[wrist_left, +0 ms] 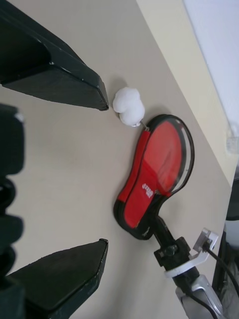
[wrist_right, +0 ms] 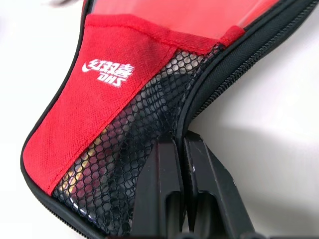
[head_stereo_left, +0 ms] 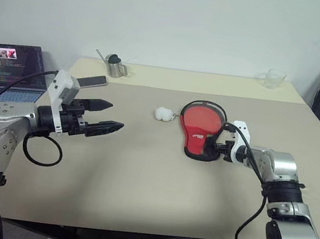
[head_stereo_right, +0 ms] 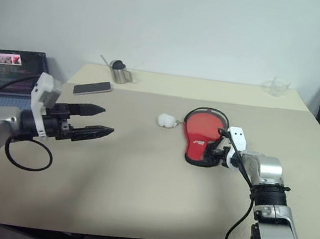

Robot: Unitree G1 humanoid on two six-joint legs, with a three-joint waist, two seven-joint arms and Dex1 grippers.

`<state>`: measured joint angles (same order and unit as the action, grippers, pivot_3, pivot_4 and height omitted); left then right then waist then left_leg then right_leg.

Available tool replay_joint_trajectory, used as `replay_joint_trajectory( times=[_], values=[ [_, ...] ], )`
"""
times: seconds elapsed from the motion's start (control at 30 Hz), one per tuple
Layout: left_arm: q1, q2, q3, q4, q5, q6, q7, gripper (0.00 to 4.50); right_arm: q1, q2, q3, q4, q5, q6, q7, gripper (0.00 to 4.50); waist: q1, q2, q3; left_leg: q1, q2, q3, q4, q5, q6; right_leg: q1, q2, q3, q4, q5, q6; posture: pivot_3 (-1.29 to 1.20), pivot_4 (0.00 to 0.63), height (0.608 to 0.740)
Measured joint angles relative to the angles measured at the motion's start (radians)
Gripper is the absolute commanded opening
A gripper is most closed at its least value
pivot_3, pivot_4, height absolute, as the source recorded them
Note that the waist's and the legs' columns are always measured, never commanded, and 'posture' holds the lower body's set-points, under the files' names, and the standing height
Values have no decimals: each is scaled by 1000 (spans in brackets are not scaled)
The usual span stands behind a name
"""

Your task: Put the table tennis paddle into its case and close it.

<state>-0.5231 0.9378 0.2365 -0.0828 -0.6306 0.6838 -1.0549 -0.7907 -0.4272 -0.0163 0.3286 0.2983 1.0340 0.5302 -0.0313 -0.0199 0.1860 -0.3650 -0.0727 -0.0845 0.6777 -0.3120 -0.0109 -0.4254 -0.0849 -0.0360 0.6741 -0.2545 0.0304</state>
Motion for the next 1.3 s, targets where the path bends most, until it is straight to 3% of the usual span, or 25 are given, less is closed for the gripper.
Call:
replay_joint_trajectory(
  times=[0.43, 0.63, 0.87, 1.1, 1.3],
  values=[
    [-100, -29, -97, 110, 54, -61, -57, 4500, 292, -217, 39, -543, 162, 293, 127, 16, 6, 0, 0, -1, 0, -1, 0, -1, 1, 1, 0, -2, -2, 0, 0, 0, 150, 740],
    [-152, -48, -142, 173, 85, -85, -94, 4500, 427, -264, 9, -746, 247, 379, 137, 16, 6, -1, 0, -1, 0, -2, 0, -1, 1, 1, 0, -2, -2, 0, 1, 0, 150, 740],
    [-207, -72, -173, 226, 111, -111, -134, 4500, 502, -264, -38, -865, 316, 466, 130, 16, 6, -1, 0, 0, 0, -2, 1, -1, 1, 2, 0, -2, -2, 0, 1, 0, 150, 740],
    [-229, -103, -194, 257, 136, -124, -159, 4500, 543, -160, -84, -964, 370, 568, 77, 16, 4, -1, 0, 0, 0, -2, 1, -1, 1, 2, 0, -2, -1, 0, 1, 0, 150, 740],
    [-237, -114, -198, 266, 149, -124, -174, 4500, 557, -141, -82, -992, 413, 573, 48, 16, 4, -1, 0, 0, 0, -2, 2, -1, 1, 2, 0, -2, -1, 0, 1, 0, 150, 740]
  ],
)
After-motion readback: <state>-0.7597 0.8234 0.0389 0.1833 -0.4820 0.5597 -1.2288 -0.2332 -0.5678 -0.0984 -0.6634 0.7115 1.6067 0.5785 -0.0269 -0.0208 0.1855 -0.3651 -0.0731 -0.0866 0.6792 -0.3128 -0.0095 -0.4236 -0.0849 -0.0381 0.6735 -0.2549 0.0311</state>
